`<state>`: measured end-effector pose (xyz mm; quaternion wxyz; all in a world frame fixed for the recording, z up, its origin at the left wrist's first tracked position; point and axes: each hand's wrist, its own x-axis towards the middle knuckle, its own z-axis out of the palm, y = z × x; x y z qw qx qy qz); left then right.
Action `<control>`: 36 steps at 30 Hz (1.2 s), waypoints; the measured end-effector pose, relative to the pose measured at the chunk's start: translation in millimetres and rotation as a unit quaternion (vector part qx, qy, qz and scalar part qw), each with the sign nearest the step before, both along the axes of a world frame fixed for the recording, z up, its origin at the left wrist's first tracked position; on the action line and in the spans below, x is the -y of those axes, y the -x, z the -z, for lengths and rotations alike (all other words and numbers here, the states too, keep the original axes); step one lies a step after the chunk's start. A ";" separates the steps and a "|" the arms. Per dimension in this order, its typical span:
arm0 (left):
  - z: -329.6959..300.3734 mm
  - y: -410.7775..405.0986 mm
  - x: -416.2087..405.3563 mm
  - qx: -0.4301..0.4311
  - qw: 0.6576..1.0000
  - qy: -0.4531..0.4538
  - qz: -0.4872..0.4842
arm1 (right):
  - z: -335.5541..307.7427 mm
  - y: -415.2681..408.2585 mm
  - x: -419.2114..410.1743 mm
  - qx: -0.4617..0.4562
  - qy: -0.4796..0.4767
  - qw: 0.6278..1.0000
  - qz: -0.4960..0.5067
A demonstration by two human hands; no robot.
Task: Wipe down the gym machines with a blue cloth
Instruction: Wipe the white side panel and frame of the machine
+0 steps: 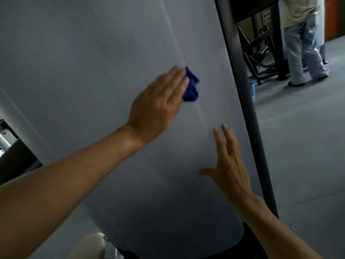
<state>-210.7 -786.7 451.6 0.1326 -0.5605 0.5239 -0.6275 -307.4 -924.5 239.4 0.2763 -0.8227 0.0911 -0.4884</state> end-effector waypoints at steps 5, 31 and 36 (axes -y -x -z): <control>25.6 7.1 32.6 -0.102 0.990 0.092 0.037 | 6.5 -4.8 2.5 -0.018 -0.015 0.999 0.025; 194.7 -7.5 -99.0 -0.184 0.982 0.025 -0.029 | 21.8 2.8 -20.8 -0.030 0.027 0.998 -0.042; 166.9 15.4 2.5 -0.127 0.987 -0.095 -0.022 | 23.7 4.5 -8.8 -0.019 0.054 0.996 -0.066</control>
